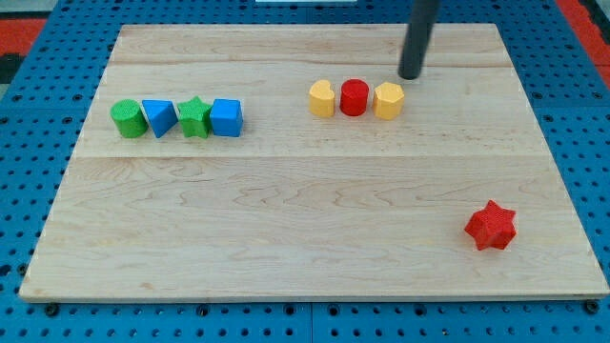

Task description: Place the res circle diagonally to the red star

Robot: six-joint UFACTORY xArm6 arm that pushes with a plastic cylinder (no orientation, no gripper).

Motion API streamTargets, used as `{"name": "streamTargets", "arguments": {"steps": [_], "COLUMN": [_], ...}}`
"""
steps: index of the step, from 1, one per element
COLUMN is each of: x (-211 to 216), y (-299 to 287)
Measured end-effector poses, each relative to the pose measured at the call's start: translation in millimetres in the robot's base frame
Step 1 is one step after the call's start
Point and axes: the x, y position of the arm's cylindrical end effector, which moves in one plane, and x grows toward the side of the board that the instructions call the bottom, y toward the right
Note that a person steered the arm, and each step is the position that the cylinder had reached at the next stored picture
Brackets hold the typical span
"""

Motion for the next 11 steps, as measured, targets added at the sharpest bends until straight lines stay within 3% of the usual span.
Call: {"name": "streamTargets", "arguments": {"steps": [1,4,5,6,7,9,11], "x": [-0.8,82.1,83.9,51.5,87.1,169.6,159.0], "y": [-46.1,-30.4,-31.9,-54.4,-88.7,-10.0,12.2]}}
